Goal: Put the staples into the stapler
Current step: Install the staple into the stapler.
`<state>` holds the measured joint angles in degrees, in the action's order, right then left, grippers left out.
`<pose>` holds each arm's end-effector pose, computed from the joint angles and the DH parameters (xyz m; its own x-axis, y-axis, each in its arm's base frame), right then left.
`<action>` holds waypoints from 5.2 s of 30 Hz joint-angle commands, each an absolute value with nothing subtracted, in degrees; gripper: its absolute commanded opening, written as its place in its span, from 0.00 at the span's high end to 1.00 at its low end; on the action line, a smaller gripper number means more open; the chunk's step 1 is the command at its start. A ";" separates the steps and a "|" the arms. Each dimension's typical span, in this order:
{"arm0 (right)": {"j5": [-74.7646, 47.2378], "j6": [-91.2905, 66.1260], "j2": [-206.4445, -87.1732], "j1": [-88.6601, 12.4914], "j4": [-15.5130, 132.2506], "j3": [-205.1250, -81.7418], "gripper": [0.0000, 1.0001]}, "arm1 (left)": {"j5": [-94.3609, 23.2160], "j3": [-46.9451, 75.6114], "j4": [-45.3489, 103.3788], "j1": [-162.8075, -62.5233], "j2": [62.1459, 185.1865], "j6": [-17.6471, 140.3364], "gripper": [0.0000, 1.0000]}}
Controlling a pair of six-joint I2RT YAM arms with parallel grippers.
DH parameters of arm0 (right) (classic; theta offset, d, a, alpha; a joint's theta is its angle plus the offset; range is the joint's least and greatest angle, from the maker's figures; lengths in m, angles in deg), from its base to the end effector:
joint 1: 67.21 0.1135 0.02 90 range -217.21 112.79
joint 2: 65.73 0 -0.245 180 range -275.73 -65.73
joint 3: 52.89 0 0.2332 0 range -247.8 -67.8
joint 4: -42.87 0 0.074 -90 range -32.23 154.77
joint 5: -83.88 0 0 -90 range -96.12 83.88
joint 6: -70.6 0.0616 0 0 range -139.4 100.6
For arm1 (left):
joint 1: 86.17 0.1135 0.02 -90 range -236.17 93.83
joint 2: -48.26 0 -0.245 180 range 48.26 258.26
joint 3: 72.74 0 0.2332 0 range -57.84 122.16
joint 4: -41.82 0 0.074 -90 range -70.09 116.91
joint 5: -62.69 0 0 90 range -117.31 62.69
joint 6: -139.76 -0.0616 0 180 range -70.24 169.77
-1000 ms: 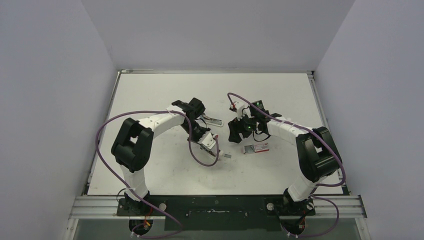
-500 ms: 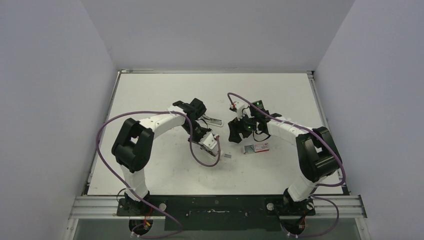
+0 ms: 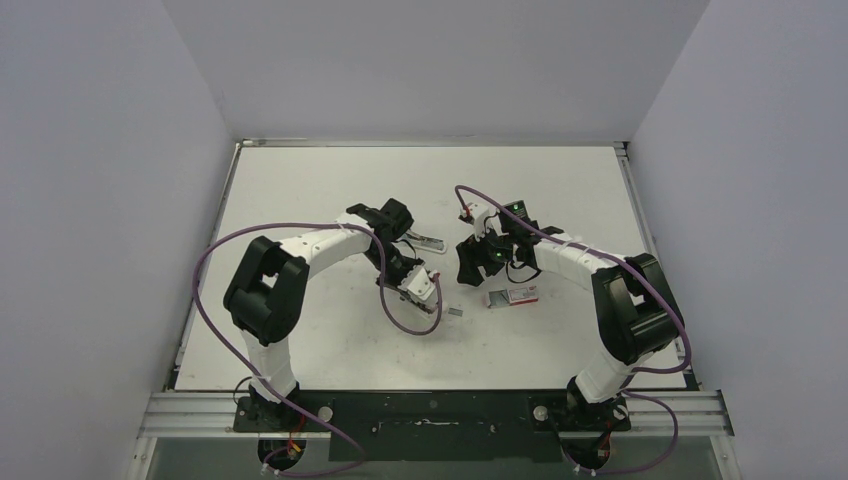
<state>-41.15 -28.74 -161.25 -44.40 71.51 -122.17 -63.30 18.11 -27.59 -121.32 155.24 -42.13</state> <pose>0.2853 0.1583 0.1525 -0.6431 -0.4146 -0.6439 -0.7360 0.5670 0.3699 0.2451 -0.2168 0.1596 0.5298 0.6160 -0.5830 0.7981 -0.5946 0.0970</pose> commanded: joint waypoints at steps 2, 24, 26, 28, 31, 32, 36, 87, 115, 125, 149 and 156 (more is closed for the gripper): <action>-42.49 -29.15 -161.62 -44.84 69.89 -123.79 0.29 | -64.37 18.04 -27.02 -121.67 154.69 -41.49 1.00; -42.55 -28.99 -161.71 -44.93 69.93 -123.76 0.28 | -66.45 15.44 -22.57 -121.39 148.51 -33.16 1.00; -42.52 -28.97 -161.78 -44.94 69.95 -123.76 0.29 | -66.59 15.01 -22.24 -121.38 147.72 -32.43 1.00; -42.55 -28.90 -161.80 -44.97 69.92 -123.77 0.28 | -66.50 14.54 -21.94 -121.41 147.20 -31.29 1.00; -42.54 -28.92 -161.88 -44.90 69.98 -123.87 0.28 | -66.06 13.72 -21.38 -121.41 146.56 -29.24 1.00; -42.52 -28.94 -161.88 -44.97 69.96 -123.86 0.28 | -66.04 13.24 -20.97 -121.41 146.22 -28.37 1.00; -42.51 -28.97 -161.92 -44.93 69.99 -123.87 0.29 | -65.75 10.71 -16.74 -121.74 144.56 -24.31 1.00; -42.51 -29.22 -162.40 -44.92 70.33 -124.18 0.28 | -63.83 8.35 -15.25 -122.11 145.73 -26.96 1.00; -42.75 -29.16 -162.92 -44.97 70.60 -124.40 0.28 | -66.01 8.86 -17.49 -121.06 145.82 -31.02 1.00; -42.71 -29.18 -163.02 -44.92 70.63 -124.49 0.29 | -66.19 9.26 -17.89 -120.64 146.34 -31.93 1.00; -42.76 -29.29 -162.94 -45.05 70.87 -124.66 0.28 | -69.64 11.72 -19.32 -119.30 148.20 -33.45 1.00; -42.91 -29.32 -163.02 -45.31 70.87 -124.66 0.28 | -69.16 12.21 -19.36 -119.30 148.98 -33.60 1.00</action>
